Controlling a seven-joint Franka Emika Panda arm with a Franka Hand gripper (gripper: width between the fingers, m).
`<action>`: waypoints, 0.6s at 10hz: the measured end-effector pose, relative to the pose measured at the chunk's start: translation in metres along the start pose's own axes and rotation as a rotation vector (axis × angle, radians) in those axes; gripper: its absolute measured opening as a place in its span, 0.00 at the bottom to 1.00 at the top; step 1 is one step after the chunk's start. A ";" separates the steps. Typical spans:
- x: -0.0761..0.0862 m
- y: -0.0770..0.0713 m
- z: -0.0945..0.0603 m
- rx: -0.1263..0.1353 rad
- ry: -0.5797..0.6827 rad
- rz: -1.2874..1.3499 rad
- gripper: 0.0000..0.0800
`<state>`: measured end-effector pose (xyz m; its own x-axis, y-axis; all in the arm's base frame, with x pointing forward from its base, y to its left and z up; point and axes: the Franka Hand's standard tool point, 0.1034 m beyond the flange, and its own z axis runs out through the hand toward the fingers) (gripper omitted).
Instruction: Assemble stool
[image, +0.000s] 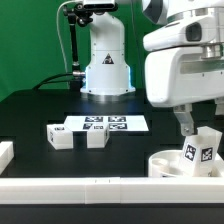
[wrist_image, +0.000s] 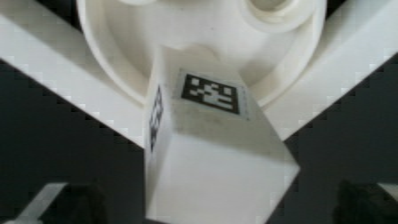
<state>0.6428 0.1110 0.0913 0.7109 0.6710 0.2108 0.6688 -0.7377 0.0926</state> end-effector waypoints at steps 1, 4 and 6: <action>0.000 0.000 0.000 -0.004 -0.004 -0.094 0.81; -0.004 0.004 0.002 -0.011 -0.020 -0.357 0.81; -0.006 0.004 0.005 -0.012 -0.037 -0.500 0.81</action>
Offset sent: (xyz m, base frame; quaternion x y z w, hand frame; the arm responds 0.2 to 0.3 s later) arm 0.0062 0.0012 -0.0024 0.0098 -0.0090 -0.2471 0.9689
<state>0.6428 0.1048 0.0852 0.3111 0.9448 0.1029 0.9273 -0.3255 0.1850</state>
